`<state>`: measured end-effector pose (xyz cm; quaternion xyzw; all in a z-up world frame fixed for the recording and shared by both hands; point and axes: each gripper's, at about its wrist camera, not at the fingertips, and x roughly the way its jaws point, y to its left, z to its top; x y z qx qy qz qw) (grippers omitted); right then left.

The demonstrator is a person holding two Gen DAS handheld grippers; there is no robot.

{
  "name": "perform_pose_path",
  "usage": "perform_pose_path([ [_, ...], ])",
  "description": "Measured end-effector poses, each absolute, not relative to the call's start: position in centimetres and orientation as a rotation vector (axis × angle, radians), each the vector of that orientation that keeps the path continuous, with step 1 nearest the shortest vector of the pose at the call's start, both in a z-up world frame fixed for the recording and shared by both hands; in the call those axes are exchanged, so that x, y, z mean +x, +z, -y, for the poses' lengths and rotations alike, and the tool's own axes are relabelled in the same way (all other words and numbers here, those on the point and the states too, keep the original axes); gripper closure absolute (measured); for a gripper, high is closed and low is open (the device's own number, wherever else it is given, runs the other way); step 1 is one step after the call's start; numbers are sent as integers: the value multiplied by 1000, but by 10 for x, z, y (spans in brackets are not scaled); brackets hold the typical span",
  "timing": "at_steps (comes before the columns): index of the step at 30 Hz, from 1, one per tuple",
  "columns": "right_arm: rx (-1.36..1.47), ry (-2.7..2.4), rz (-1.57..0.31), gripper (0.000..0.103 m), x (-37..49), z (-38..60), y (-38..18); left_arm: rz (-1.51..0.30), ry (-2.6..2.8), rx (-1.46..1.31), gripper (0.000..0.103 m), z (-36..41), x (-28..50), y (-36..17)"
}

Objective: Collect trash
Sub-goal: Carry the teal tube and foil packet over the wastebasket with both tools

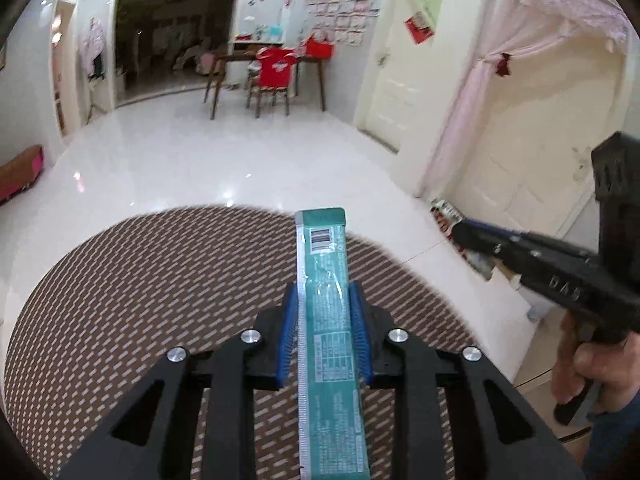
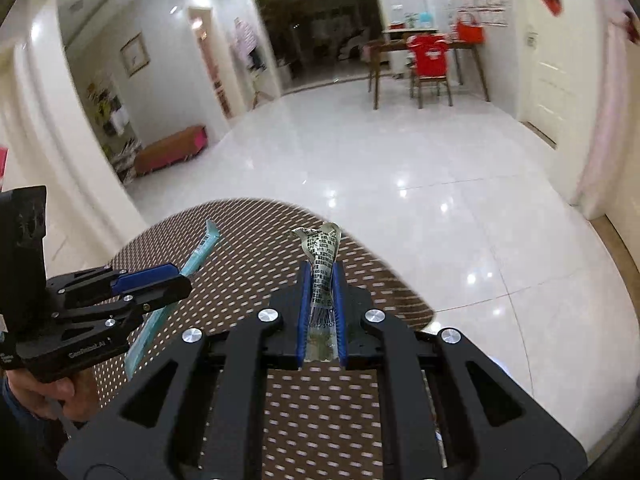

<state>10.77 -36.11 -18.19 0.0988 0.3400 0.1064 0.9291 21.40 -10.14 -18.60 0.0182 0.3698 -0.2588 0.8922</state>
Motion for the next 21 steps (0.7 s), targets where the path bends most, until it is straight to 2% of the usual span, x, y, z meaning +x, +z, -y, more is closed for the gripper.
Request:
perform_pose_path([
  [9,370,9,-644,92,77,487,-183,-768,-698,67,78,227,204,-171],
  [17,499,-137,-728,92,61,572,-237,-959,-773,128,78,344,217,-229],
  [21,549,-165,-783,92,63,596,-264,-1027,-770,176,78,374,214,-260],
])
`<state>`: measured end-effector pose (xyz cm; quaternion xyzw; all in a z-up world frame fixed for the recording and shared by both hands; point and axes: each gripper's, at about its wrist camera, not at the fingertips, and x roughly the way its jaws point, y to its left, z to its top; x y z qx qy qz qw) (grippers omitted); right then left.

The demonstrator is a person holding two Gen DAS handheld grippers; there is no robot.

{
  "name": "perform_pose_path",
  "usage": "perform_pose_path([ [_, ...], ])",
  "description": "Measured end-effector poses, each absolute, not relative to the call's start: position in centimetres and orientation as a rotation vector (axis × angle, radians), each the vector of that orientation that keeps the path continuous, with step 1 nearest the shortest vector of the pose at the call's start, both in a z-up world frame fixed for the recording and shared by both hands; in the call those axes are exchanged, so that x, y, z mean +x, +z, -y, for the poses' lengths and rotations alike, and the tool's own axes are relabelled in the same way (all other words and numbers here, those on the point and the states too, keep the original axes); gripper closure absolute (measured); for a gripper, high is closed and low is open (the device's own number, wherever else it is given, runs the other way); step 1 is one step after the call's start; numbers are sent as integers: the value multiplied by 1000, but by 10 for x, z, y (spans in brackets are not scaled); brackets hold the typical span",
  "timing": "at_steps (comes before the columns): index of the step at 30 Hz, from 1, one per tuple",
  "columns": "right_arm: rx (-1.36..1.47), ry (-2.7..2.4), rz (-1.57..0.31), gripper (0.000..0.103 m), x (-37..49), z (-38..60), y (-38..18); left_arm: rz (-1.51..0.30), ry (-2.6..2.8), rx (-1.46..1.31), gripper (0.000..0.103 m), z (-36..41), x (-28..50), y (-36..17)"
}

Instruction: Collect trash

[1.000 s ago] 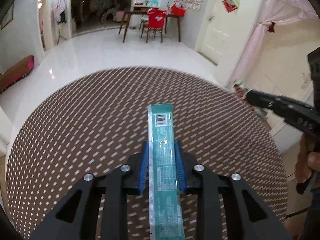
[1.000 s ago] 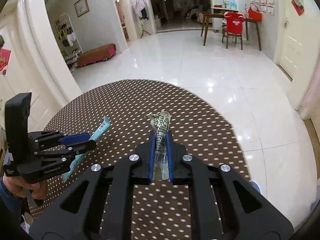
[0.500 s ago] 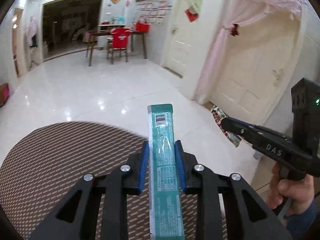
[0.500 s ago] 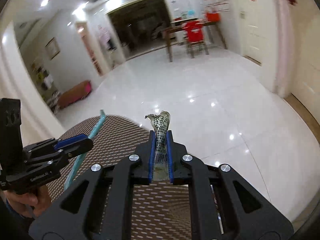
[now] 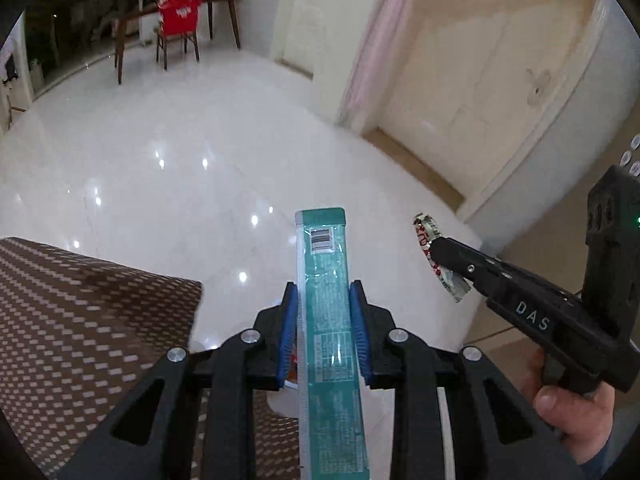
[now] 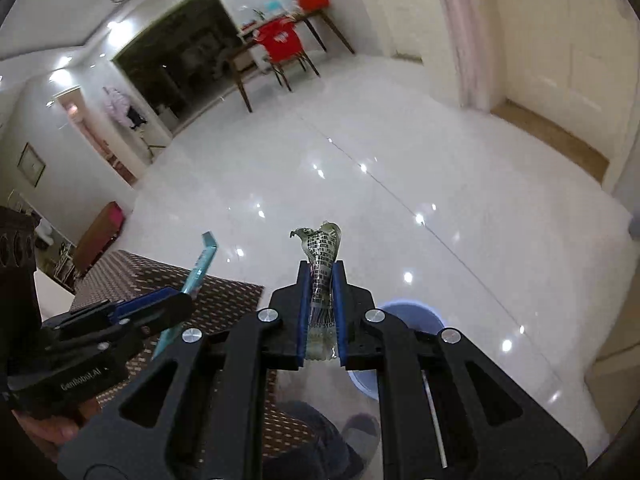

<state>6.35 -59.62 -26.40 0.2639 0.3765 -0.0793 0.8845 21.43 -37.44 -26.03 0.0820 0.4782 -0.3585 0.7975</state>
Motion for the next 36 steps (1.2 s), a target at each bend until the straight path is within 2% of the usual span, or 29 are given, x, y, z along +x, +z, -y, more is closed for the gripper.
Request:
perform_pose_path([
  [8,626,-186,-856,88,67,622,-309,-1162,-764,206,76,408,232,-312],
  [9,644,-189,-869,85,67,627,-317,-1178,-764,203,63,413,236,-317],
  [10,666,-194,-877,63,67,632,-324,-1193,-762,198,49,417,241,-320],
  [11,692,-205,-878,44,66,638,-330,-1193,-756,177,22,418,244,-322],
  [12,710,-221,-874,21,64,642,-332,-1182,-745,164,16,416,250,-323],
  [14,734,-241,-862,19,59,648,-333,-1166,-735,156,16,414,255,-319],
  [16,735,-251,-863,9,55,649,-332,-1158,-732,156,15,408,256,-316],
  [25,687,-337,-837,6,38,639,-307,-1013,-717,178,11,375,234,-275],
  [36,578,-338,-726,6,31,575,-219,-777,-682,171,9,296,182,-192],
])
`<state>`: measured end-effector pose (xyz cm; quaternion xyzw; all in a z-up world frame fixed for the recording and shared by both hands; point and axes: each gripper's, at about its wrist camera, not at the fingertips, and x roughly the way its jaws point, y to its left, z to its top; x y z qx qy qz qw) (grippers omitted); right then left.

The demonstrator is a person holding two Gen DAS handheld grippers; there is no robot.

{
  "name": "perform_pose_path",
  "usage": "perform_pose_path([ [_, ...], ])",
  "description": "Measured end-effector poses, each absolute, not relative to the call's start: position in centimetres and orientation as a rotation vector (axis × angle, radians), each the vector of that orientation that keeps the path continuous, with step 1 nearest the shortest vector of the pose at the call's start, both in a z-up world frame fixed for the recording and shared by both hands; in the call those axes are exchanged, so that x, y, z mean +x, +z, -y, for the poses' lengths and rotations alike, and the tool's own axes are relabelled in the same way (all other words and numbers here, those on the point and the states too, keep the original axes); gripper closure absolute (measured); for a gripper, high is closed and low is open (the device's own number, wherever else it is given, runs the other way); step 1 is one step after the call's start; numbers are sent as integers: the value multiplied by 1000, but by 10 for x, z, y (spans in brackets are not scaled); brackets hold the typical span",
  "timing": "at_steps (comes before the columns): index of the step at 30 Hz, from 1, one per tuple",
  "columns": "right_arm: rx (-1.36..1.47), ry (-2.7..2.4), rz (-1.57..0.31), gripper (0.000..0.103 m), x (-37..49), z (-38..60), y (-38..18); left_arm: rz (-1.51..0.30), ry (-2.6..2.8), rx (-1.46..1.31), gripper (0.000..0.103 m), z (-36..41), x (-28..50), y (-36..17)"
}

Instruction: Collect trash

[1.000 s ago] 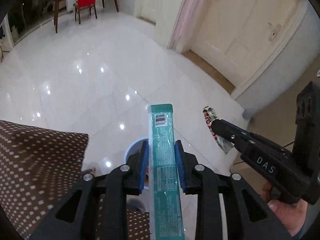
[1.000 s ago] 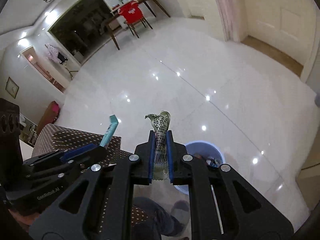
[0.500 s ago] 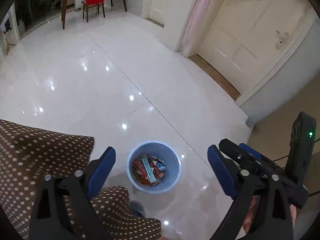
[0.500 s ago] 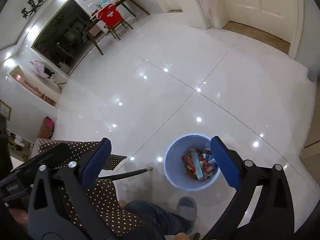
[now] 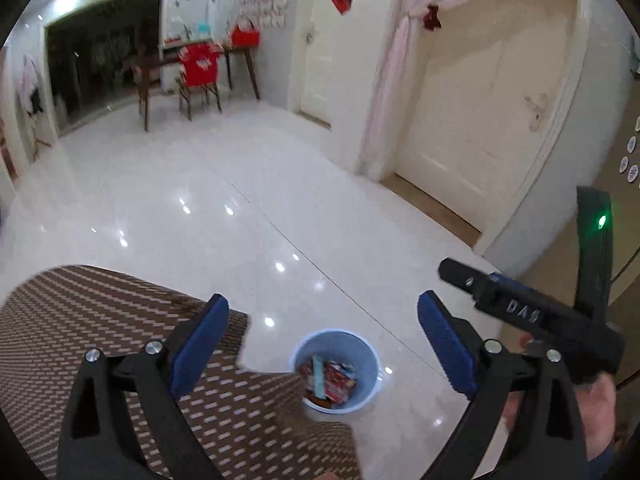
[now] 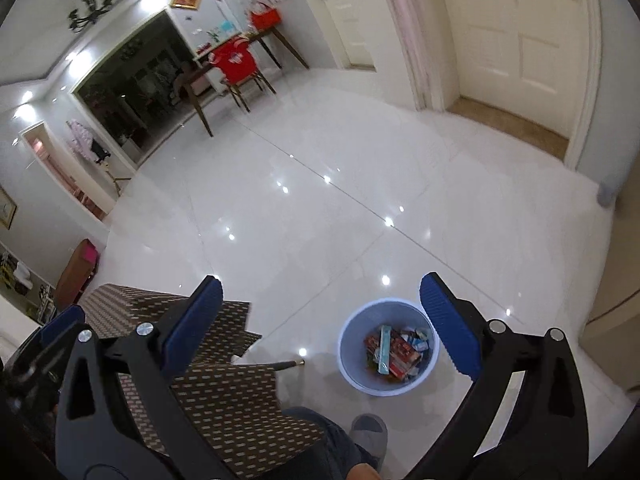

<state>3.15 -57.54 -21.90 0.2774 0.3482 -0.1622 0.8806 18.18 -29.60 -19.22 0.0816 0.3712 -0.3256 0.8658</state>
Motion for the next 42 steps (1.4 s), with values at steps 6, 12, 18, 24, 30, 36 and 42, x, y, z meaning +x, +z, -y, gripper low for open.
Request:
perform_pose_path([
  [6,488,-275,-672,6,34,520,-165,-687,-534,154,7,233,164,-156],
  [12,354,-186,-637,6,32,445,-117,-542,-337,111,7,161,143,-119],
  [18,209,-108,-549,6,18,373,-67,-458,-179,49,6,97,109,-84],
  [24,112,-71,-435,6,-8,327,-23,-396,-75,61,6,58,72,-47],
  [30,72,-56,-347,6,-34,299,8,-350,-87,17,6,43,43,-16],
  [36,65,-53,-306,6,-46,294,19,-317,-53,-9,5,31,29,4],
  [42,55,-60,-299,6,-48,290,20,-292,-53,-16,5,32,19,8],
])
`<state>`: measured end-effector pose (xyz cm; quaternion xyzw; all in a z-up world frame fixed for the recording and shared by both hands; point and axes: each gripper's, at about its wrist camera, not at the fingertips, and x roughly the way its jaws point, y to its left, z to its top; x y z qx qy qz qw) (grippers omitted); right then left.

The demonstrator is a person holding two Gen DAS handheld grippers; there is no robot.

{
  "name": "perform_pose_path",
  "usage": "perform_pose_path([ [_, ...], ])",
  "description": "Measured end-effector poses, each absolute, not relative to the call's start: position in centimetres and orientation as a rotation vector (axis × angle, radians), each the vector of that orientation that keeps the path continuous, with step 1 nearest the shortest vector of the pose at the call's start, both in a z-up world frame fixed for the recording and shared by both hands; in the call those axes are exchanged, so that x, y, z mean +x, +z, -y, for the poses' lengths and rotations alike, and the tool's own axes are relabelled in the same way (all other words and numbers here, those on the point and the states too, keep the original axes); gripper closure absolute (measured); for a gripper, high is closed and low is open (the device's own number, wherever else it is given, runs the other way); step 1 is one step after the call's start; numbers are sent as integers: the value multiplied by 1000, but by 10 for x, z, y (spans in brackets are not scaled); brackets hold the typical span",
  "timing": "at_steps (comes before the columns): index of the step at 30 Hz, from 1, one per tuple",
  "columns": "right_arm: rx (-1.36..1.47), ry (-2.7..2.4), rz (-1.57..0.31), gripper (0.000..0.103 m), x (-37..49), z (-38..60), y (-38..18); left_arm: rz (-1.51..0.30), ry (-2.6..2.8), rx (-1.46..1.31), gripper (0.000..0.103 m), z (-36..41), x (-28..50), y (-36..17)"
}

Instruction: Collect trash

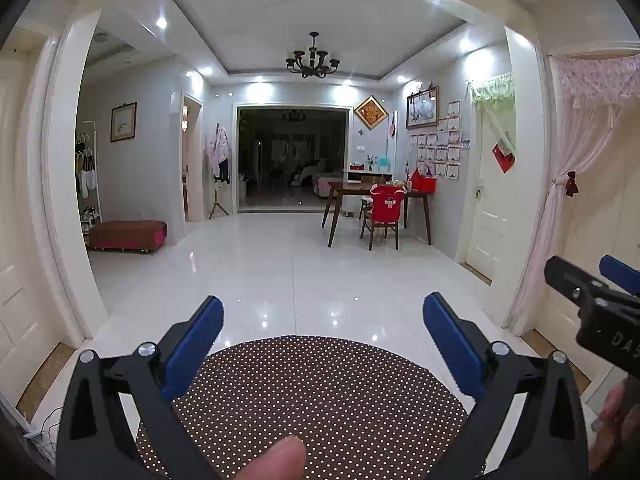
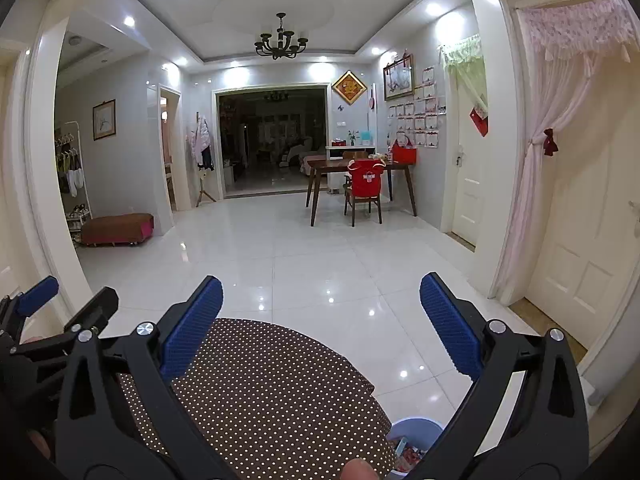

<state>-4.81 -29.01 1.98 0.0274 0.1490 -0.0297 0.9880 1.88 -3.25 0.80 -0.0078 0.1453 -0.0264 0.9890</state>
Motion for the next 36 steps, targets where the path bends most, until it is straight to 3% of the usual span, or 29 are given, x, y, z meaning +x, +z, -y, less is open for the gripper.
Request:
perform_pose_path([
  [36,59,-64,-293,6,-42,300,15,-281,-52,3,5,37,17,-1],
])
